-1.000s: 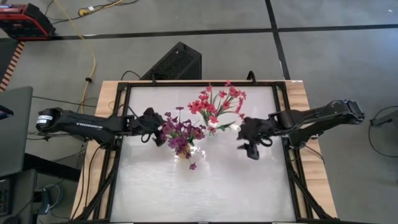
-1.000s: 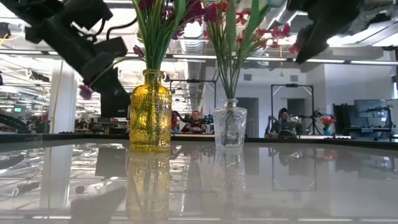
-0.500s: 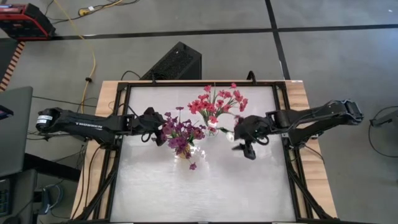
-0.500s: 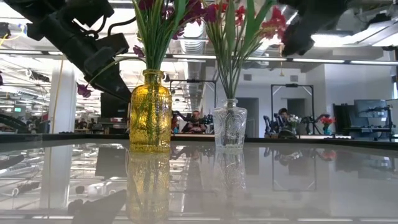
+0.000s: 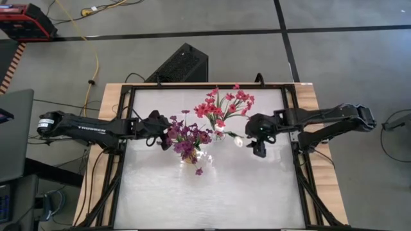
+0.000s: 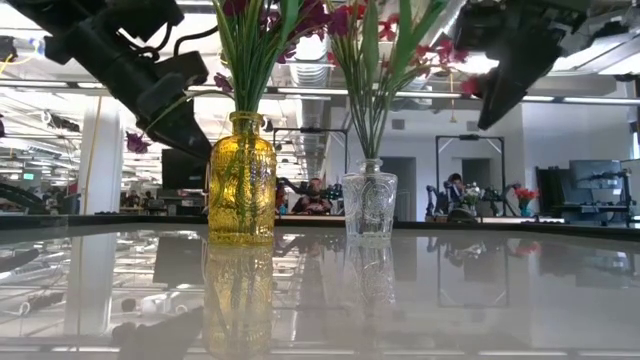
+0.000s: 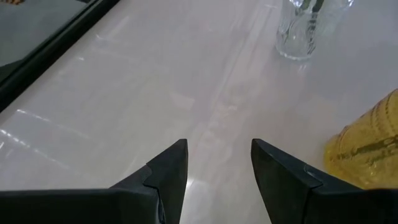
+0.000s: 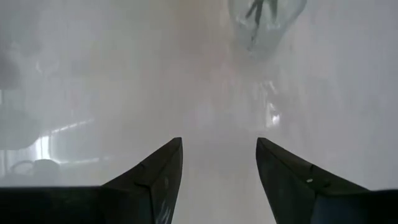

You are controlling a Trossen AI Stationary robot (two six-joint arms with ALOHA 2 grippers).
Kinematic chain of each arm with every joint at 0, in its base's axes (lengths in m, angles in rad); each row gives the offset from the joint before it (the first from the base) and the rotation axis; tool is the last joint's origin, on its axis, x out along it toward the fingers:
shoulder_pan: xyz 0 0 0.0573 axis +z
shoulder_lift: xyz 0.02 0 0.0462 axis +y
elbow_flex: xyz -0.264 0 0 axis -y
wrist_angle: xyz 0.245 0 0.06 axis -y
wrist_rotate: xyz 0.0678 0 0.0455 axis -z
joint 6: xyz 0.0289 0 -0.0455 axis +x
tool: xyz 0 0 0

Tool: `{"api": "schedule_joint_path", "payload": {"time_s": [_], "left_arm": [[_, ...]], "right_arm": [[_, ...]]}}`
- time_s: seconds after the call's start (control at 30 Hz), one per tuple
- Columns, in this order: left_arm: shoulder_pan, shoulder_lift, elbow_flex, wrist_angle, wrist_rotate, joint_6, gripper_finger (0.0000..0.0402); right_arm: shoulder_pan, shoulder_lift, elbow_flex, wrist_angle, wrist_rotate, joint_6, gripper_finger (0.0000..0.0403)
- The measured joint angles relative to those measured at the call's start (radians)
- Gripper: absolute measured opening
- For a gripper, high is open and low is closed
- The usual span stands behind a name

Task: Sort flowers into vase by color
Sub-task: Return to Home Position

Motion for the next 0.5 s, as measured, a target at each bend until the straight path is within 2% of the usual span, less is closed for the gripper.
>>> {"api": "schedule_joint_path", "payload": {"time_s": [0.23, 0.5], "left_arm": [[0.000, 0.000, 0.004, 0.012, 0.007, -0.019, 0.0167], [0.000, -0.017, 0.005, -0.030, 0.025, -0.001, 0.0167]], "right_arm": [[-0.039, 0.000, 0.000, 0.044, 0.002, -0.081, 0.0212], [-0.083, -0.019, 0.000, -0.107, -0.010, -0.085, 0.0176]]}}
